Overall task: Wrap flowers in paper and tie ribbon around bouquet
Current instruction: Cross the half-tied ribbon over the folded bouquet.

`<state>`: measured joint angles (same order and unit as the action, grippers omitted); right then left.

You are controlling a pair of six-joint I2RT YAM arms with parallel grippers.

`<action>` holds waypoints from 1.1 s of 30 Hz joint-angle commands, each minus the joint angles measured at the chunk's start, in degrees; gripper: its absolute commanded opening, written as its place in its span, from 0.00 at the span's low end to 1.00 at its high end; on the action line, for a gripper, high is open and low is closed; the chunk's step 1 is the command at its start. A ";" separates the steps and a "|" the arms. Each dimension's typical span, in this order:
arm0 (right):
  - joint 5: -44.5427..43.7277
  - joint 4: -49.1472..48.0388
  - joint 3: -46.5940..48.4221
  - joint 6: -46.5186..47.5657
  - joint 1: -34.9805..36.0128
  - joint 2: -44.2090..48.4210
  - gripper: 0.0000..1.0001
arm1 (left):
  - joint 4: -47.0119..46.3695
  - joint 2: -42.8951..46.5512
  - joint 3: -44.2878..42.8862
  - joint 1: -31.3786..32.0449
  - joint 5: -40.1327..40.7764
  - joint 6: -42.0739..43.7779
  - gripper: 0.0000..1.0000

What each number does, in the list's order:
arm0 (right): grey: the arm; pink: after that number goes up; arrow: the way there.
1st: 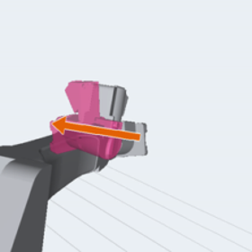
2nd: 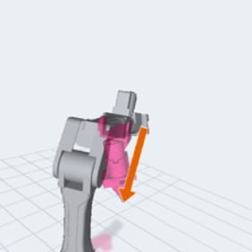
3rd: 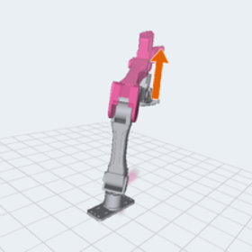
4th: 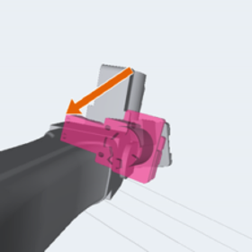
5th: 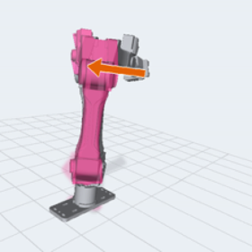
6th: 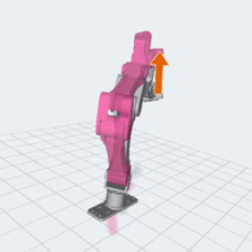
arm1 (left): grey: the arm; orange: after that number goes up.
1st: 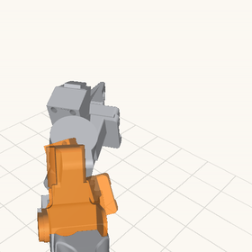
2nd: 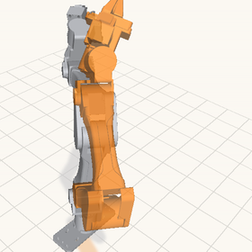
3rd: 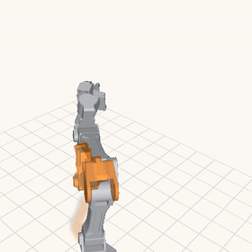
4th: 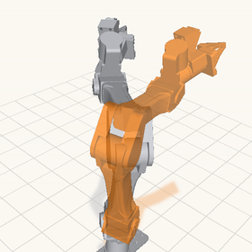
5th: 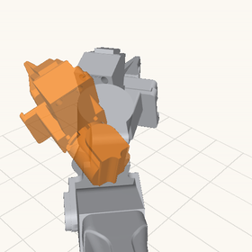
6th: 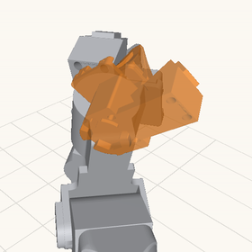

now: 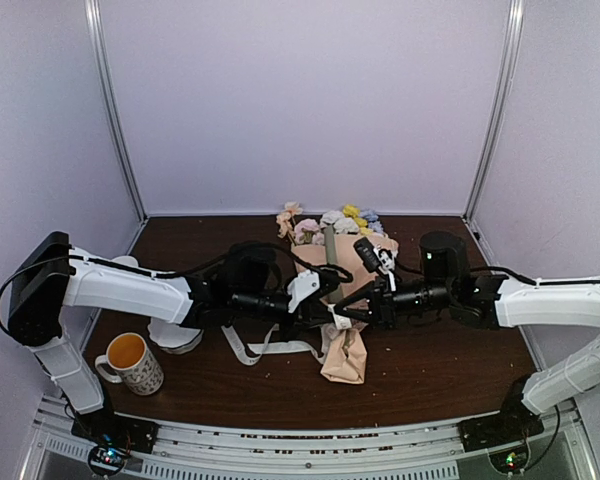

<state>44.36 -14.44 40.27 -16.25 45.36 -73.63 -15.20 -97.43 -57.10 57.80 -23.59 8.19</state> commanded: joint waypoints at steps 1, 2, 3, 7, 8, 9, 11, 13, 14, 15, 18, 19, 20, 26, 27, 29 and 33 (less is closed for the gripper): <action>0.53 2.27 2.47 -0.27 0.17 0.72 0.00 | -0.98 0.38 -0.71 -0.41 -0.59 -0.79 0.00; 0.10 2.38 2.61 -0.66 0.10 0.87 0.00 | -0.55 0.39 -0.81 -0.45 -0.43 -0.80 0.00; -0.42 2.39 2.82 -1.17 0.09 1.10 0.00 | 0.01 0.40 -0.86 -0.41 -0.15 -0.88 0.00; -3.29 2.93 3.67 -2.37 -0.07 0.90 0.00 | 2.30 1.15 -0.93 -0.41 3.92 -1.63 0.38; -3.99 3.61 4.00 -2.37 -0.04 0.79 0.00 | 3.11 1.63 -0.79 -0.41 5.55 -1.80 0.47; -4.84 4.07 4.11 -2.40 -0.09 0.80 0.00 | 3.86 2.42 -0.54 -0.41 6.92 -2.00 0.54; -6.00 3.82 3.69 -2.75 -0.08 1.14 0.00 | 5.34 4.40 0.29 -0.41 9.05 -2.08 0.63; -7.00 3.32 3.14 -3.07 -0.05 1.36 0.00 | 7.09 6.78 1.17 -0.41 11.16 -2.32 0.70; -7.31 3.36 2.96 -3.08 -0.08 1.33 0.00 | 8.49 7.91 1.47 -0.41 12.95 -2.84 0.72; -7.43 3.54 2.89 -3.09 -0.18 1.18 0.00 | 9.95 9.00 1.75 -0.49 14.44 -3.63 0.74; -7.36 4.07 3.17 -3.00 -0.19 0.86 0.00 | 14.57 11.55 2.61 -0.85 19.29 -7.68 0.79; -7.36 4.02 3.19 -3.00 -0.14 0.86 0.00 | 16.18 12.11 2.93 -1.18 20.32 -9.07 0.79; -7.43 4.07 3.34 -2.95 -0.18 0.97 0.00 | 17.72 12.54 3.29 -1.62 21.06 -10.55 0.79; -7.09 3.38 3.36 -2.79 -0.13 1.39 0.00 | 23.83 12.67 7.05 -4.50 26.13 -17.72 0.76; -7.09 3.63 3.51 -2.64 -0.14 1.24 0.00 | 23.96 12.24 7.88 -4.95 27.02 -18.77 0.75; -7.09 4.41 3.90 -2.39 -0.18 0.81 0.00 | 24.41 10.95 8.94 -5.32 29.72 -20.23 0.75; -6.68 4.02 4.25 -2.92 -0.19 0.01 0.00 | 25.03 6.14 8.38 -6.42 28.42 -21.26 0.76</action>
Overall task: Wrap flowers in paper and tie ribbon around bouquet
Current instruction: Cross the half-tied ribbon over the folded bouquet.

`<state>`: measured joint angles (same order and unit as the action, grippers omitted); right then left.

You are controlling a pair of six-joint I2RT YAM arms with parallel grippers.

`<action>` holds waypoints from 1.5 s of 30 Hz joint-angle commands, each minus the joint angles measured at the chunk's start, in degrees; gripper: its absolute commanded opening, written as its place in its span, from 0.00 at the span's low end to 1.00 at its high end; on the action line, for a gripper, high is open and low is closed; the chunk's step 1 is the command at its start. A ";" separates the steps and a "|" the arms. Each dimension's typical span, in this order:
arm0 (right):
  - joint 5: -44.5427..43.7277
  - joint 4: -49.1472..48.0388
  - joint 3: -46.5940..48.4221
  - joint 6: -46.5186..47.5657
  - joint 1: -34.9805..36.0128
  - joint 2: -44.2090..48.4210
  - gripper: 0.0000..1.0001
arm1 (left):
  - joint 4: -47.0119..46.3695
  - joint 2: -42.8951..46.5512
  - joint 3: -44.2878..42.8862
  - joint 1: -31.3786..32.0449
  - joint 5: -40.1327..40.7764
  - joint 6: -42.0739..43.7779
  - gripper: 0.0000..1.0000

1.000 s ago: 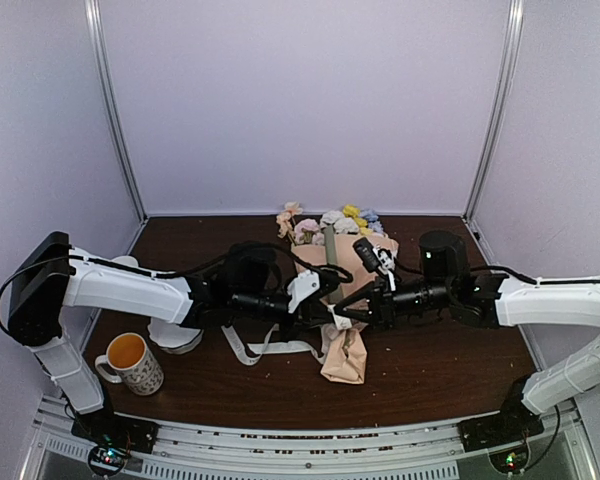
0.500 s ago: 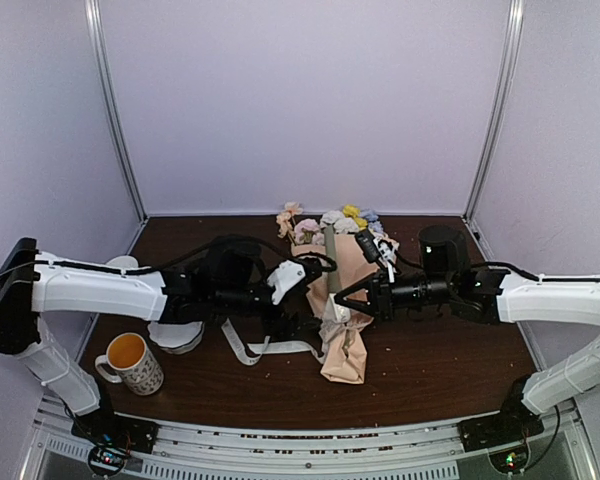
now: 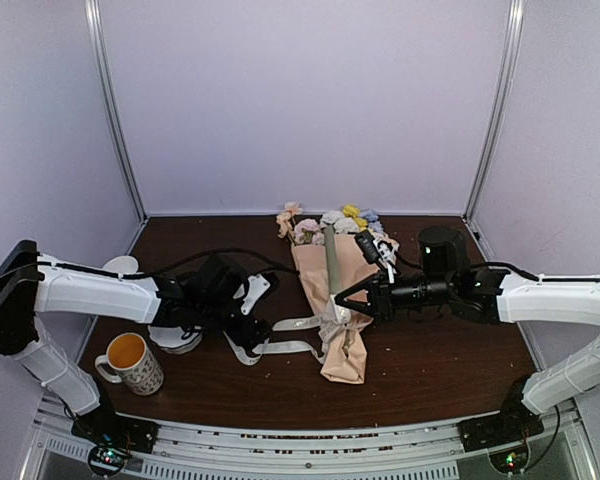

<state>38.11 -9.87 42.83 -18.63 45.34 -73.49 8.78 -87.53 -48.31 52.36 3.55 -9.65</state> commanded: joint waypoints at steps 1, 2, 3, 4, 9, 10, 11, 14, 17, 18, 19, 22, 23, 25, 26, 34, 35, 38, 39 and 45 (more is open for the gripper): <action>-0.42 -0.65 1.73 -0.59 -0.17 -0.22 0.00 | 1.33 -5.06 -1.13 -1.02 0.09 -3.14 0.76; -0.46 -0.68 1.73 -0.70 -0.17 -0.36 0.00 | 1.34 -6.37 -1.96 -1.03 -1.01 -2.82 0.76; -0.49 -0.77 1.80 -0.77 -0.13 -0.55 0.00 | 0.87 -7.48 -2.67 -1.03 -1.95 -2.63 0.76; -0.52 -0.77 1.84 -0.83 -0.16 -0.64 0.00 | 0.15 -8.57 -3.27 -1.03 -2.87 -2.48 0.76; -0.32 -0.60 2.07 -0.88 -0.15 -1.00 0.00 | 1.36 -14.23 -8.89 -1.03 -2.46 -0.26 0.70; -0.24 -0.53 2.09 -0.90 -0.12 -1.03 0.00 | 2.40 -15.23 -9.93 -1.03 -1.75 0.02 0.65; -0.20 -0.55 2.04 -0.90 -0.15 -0.97 0.00 | 3.40 -15.98 -10.68 -1.05 -1.07 0.10 0.56; -0.27 -0.35 1.94 -0.76 -0.11 -0.89 0.00 | 4.28 -15.50 -10.34 -1.03 -1.64 0.24 0.33; -0.24 0.05 1.93 -0.45 -0.17 -1.06 0.00 | 1.68 -12.56 -7.63 -1.04 -4.22 0.39 0.40; -0.23 0.11 1.93 -0.36 -0.14 -1.04 0.00 | 0.62 -11.90 -6.78 -1.11 -4.45 0.42 0.43; -0.23 0.18 1.95 -0.31 -0.16 -1.13 0.00 | -0.16 -11.46 -6.30 -1.12 -4.28 0.41 0.45; -0.06 0.28 1.97 -0.45 -0.14 -1.04 0.00 | 0.44 -12.23 -6.95 -1.71 -3.97 0.42 0.42; -0.05 0.29 1.96 -0.44 -0.12 -0.99 0.00 | 0.98 -12.88 -7.52 -1.99 -4.09 0.42 0.37; -0.15 0.39 1.79 -0.44 -0.17 -0.70 0.00 | 2.16 -14.01 -8.60 -2.46 -4.06 0.35 0.25; -0.18 0.44 1.67 -0.44 -0.17 -0.42 0.00 | 2.47 -14.36 -8.91 -2.64 -4.14 0.37 0.15; -2.09 1.72 2.67 -1.01 -0.14 -0.04 0.00 | 0.94 -7.41 -4.62 -2.70 -9.46 3.54 0.00; -2.44 1.96 3.10 -1.19 -0.16 -0.19 0.00 | 0.68 -3.97 -3.20 -2.56 -9.93 4.10 0.00; -4.46 3.02 4.40 -1.27 -0.16 -0.94 0.00 | 1.01 4.32 0.50 -0.52 -12.67 7.58 0.00; -5.29 3.35 4.82 -1.19 -0.21 -1.30 0.00 | 1.62 6.59 1.06 0.98 -13.91 9.24 0.00; -7.35 5.29 7.51 -1.65 -0.80 -3.82 0.00 | 5.26 11.55 -2.48 9.63 -23.03 14.62 0.00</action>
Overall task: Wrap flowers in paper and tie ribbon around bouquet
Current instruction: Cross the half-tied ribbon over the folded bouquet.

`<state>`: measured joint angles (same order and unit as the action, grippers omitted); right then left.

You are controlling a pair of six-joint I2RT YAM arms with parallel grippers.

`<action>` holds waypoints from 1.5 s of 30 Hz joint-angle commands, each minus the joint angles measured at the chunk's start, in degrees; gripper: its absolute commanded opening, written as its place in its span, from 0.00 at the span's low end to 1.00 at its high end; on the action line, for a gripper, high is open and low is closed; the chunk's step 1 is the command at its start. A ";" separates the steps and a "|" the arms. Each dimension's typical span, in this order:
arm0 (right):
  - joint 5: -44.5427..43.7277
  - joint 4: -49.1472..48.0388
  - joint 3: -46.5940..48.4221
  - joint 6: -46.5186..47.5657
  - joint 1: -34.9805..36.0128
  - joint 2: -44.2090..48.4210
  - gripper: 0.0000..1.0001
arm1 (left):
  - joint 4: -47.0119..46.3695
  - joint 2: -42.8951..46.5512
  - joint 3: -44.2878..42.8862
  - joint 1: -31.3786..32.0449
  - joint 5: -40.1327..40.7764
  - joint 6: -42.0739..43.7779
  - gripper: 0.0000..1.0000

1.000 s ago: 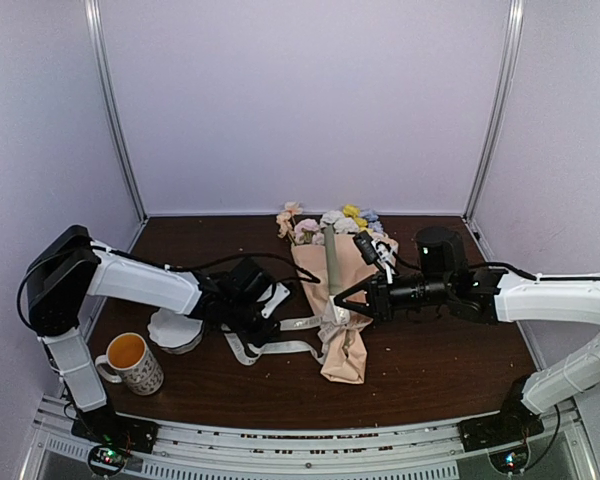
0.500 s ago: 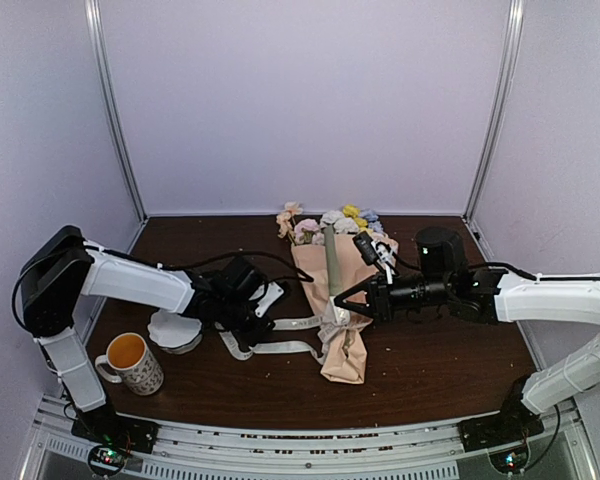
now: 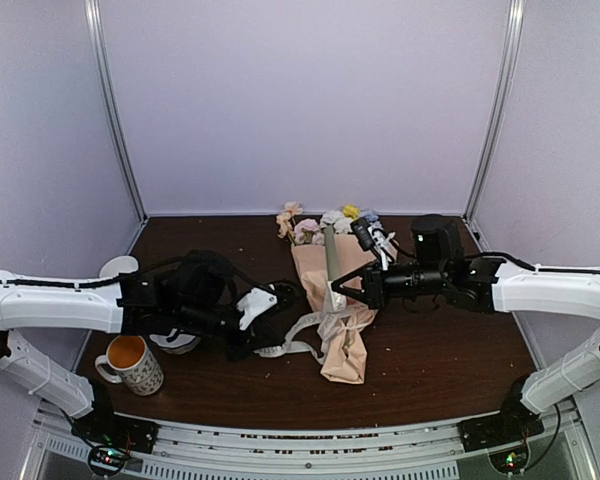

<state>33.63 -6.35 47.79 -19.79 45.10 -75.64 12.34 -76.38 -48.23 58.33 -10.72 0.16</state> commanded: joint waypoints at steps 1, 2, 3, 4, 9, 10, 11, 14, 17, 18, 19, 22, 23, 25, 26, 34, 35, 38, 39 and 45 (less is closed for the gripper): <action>-3.13 2.16 2.98 -0.51 -0.69 -1.97 0.00 | 1.72 0.06 -3.91 4.75 -10.25 5.10 0.00; -3.44 2.60 3.59 -0.47 -0.85 -2.23 0.00 | 1.71 -0.55 -5.44 6.04 -11.15 5.84 0.00; -3.80 3.23 3.99 -0.43 -1.03 -2.50 0.00 | 1.74 -1.64 -8.27 7.27 -11.95 6.66 0.00; -4.21 3.80 4.41 -0.42 -1.24 -2.76 0.00 | 1.74 -3.04 -9.93 8.47 -13.19 7.49 0.00; -4.49 5.38 6.38 -0.60 -2.44 -3.38 0.00 | 4.65 -13.19 -25.89 12.84 -19.02 13.04 0.00; -4.50 5.59 6.69 -0.48 -2.53 -3.38 0.00 | 5.12 -16.29 -28.50 13.42 -20.09 13.89 0.00; -4.65 6.03 7.00 -0.24 -2.56 -3.38 0.00 | 5.23 -18.84 -31.07 13.67 -21.38 14.49 0.00; -5.01 8.05 7.44 0.70 -2.56 -3.14 0.00 | 6.16 -25.98 -37.99 14.00 -22.98 15.18 0.00; -5.22 9.03 7.03 1.35 -2.56 -2.48 0.00 | 5.43 -31.35 -43.79 14.23 -24.08 14.15 0.00; -5.30 9.31 6.97 1.60 -2.63 -2.30 0.00 | 5.05 -32.88 -45.56 14.45 -24.73 14.03 0.00; -5.32 9.62 6.92 1.82 -2.65 -2.06 0.00 | 4.36 -34.17 -46.97 14.78 -25.09 14.07 0.00; -5.38 10.32 7.08 2.27 -2.65 -1.76 0.00 | 2.28 -37.49 -50.05 15.57 -25.54 13.70 0.00; -5.33 10.53 7.18 2.44 -2.69 -1.74 0.00 | 2.30 -38.69 -51.18 15.84 -25.65 13.69 0.00; -5.33 10.95 7.50 2.72 -2.74 -1.71 0.00 | 2.82 -40.76 -53.03 16.38 -25.31 14.57 0.00; -5.33 11.31 7.69 2.85 -2.74 -1.71 0.00 | 2.63 -41.60 -53.32 16.53 -24.78 14.89 0.00; -4.22 12.15 8.10 2.97 -2.74 -1.73 0.00 | 4.28 -44.58 -55.18 16.62 -10.16 15.45 0.51; -4.12 12.11 7.99 2.86 -2.73 -1.77 0.00 | 4.23 -43.14 -54.07 16.64 -9.98 16.18 0.56; -3.77 11.61 7.51 2.39 -2.74 -1.62 0.00 | 0.01 -37.44 -47.59 16.64 -8.70 17.80 0.68; -3.64 11.27 7.31 2.08 -2.74 -1.59 0.00 | -1.18 -35.63 -45.58 16.62 -7.89 18.28 0.69; -2.98 8.25 5.61 -0.30 -2.74 -1.63 0.00 | -3.89 -25.82 -36.86 15.28 -6.31 17.09 0.69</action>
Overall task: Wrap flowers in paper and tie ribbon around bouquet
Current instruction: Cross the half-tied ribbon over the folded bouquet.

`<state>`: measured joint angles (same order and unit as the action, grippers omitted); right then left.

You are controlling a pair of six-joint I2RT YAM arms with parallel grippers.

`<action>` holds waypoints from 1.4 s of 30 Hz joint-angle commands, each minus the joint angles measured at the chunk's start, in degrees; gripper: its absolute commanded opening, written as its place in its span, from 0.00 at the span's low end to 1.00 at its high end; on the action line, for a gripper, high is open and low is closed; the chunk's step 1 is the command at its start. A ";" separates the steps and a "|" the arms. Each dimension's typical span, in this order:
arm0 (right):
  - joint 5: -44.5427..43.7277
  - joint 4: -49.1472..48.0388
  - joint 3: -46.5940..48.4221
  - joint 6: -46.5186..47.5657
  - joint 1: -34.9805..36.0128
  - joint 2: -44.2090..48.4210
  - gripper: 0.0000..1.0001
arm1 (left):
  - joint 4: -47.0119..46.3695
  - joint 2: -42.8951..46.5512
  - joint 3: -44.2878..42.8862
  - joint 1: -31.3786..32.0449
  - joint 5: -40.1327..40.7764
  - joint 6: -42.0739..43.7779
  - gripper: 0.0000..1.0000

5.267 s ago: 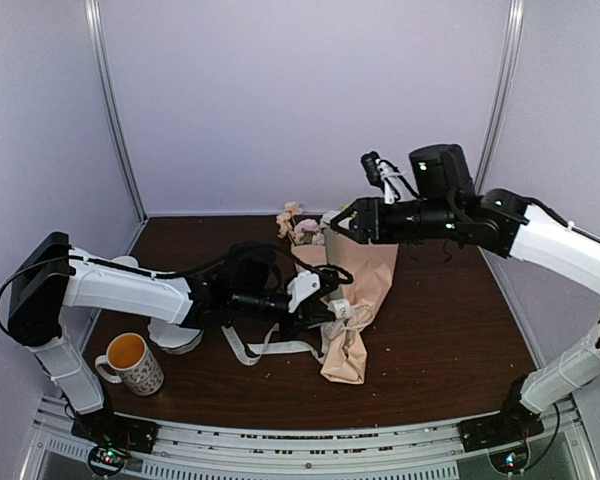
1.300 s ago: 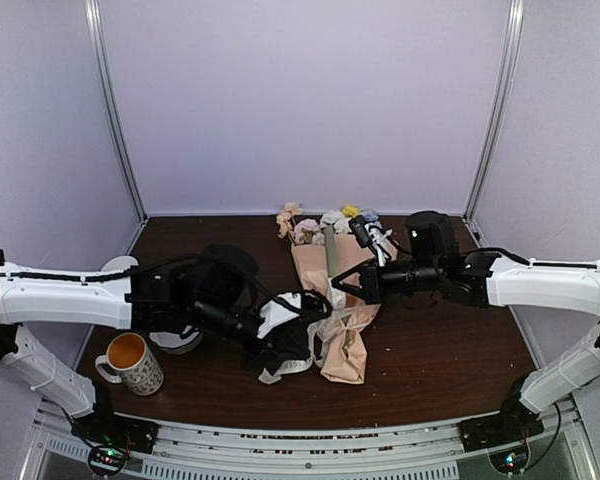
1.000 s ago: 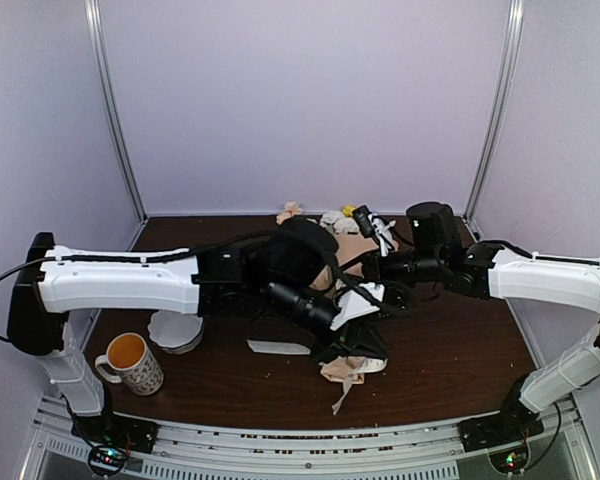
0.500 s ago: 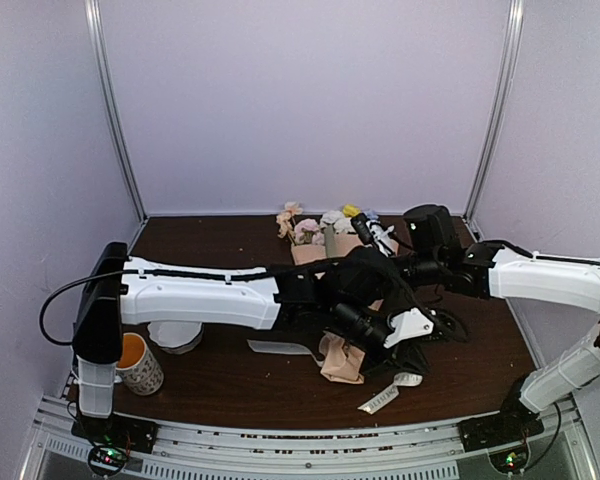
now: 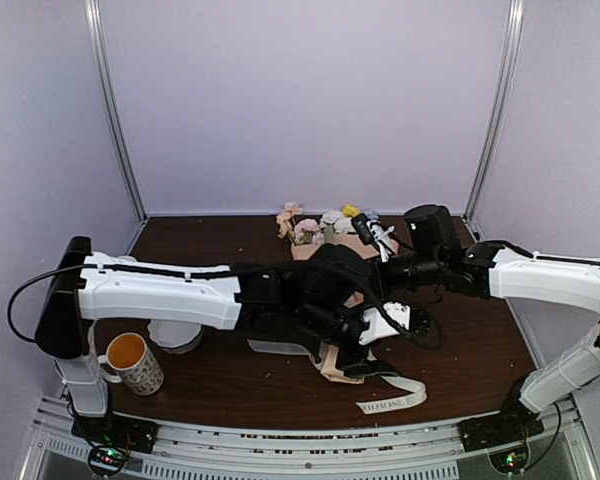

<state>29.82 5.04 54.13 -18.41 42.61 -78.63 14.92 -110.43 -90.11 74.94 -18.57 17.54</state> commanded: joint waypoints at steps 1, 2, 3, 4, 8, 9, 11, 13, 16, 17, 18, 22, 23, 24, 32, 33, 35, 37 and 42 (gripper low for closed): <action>0.88 -3.53 -0.93 -2.13 -0.24 1.33 0.00 | -9.27 10.71 8.07 -2.20 1.12 -2.45 0.69; 0.85 -4.09 -1.09 -2.72 -0.17 1.29 0.00 | -12.84 13.11 11.38 -3.56 0.74 -5.20 0.68; 0.84 -4.71 -1.43 -3.76 -0.05 1.31 0.00 | -16.06 15.40 14.61 -5.01 0.50 -9.30 0.65; 0.77 -5.52 -1.90 -4.73 0.02 1.41 0.00 | -19.75 17.65 18.09 -7.33 0.57 -12.79 0.61; 0.51 -10.82 -4.43 -8.91 0.74 2.38 0.00 | -33.41 23.05 31.90 -13.34 2.88 -21.72 0.48; 0.54 -12.09 -4.89 -9.82 0.99 2.46 0.00 | -35.23 23.12 33.60 -14.41 3.21 -22.73 0.48; 0.50 -13.04 -5.14 -10.94 1.53 2.52 0.00 | -35.81 22.14 34.99 -16.03 3.17 -23.35 0.54; 0.22 -13.25 -5.25 -11.31 2.14 2.60 0.00 | -36.10 20.27 35.38 -17.18 2.74 -23.67 0.65; -0.56 -14.06 -5.90 -12.09 2.84 3.21 0.00 | -35.88 16.76 33.77 -18.05 -2.02 -23.58 0.74; -0.83 -14.67 -6.24 -12.48 3.02 3.42 0.00 | -35.47 15.45 32.92 -18.07 -2.89 -23.48 0.75; -0.90 -15.34 -6.65 -12.85 3.13 3.48 0.00 | -35.48 14.39 32.23 -18.07 -3.37 -23.56 0.76; -0.45 -16.48 -7.41 -13.57 3.64 3.32 0.00 | -38.82 11.81 30.90 -18.07 -4.82 -24.87 0.77; -0.25 -16.54 -7.44 -13.64 3.63 3.23 0.00 | -39.23 11.32 30.44 -18.07 -4.66 -24.99 0.77; 0.14 -16.62 -7.47 -13.67 3.71 3.11 0.00 | -39.17 10.77 29.86 -18.07 -4.18 -25.15 0.77; 0.90 -16.46 -7.61 -12.84 3.75 2.76 0.00 | -40.39 8.19 28.00 -18.60 -4.76 -25.81 0.35; 1.12 -16.40 -7.48 -12.70 3.72 2.63 0.00 | -40.74 7.94 27.97 -18.68 -5.49 -25.69 0.24; 1.57 -15.97 -7.05 -12.20 3.65 2.36 0.00 | -40.57 7.70 27.87 -18.77 -6.74 -25.57 0.01; 0.91 -13.92 -6.19 -11.14 3.43 2.53 0.10 | -40.43 7.77 28.43 -19.01 -7.47 -25.84 0.00; -5.07 -5.77 -5.24 -9.16 0.53 4.14 0.35 | -42.67 7.59 30.64 -19.43 -7.14 -27.09 0.00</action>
<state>29.52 -6.81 47.62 -29.50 45.43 -76.36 -23.24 -102.32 -60.64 56.27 -24.49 -8.49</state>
